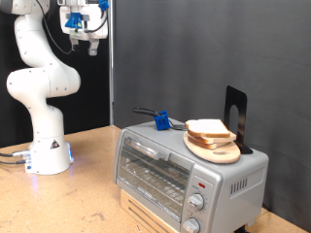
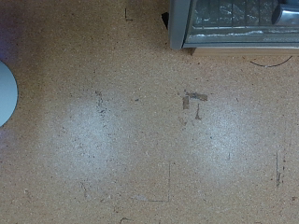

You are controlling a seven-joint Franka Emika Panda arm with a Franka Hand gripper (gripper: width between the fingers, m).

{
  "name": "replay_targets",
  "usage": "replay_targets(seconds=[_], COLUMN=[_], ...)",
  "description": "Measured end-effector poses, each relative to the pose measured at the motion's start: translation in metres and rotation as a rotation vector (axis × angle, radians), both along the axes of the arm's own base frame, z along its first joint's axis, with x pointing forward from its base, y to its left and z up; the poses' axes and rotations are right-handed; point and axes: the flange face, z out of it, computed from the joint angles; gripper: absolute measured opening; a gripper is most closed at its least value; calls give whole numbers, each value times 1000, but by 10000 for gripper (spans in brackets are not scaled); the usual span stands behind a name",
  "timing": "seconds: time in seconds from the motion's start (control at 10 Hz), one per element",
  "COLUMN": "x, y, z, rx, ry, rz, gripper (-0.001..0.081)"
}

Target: Make a piece of toast with the oven

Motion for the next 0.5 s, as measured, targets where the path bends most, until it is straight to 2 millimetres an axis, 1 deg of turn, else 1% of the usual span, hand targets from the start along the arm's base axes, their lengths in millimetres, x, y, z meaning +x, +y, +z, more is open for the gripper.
replay_targets(seconds=[0.3, 0.5], x=[1, 18], y=[12, 19], z=[9, 10], rx=[17, -27], ry=[-29, -68], rz=[370, 588], gripper=[806, 806])
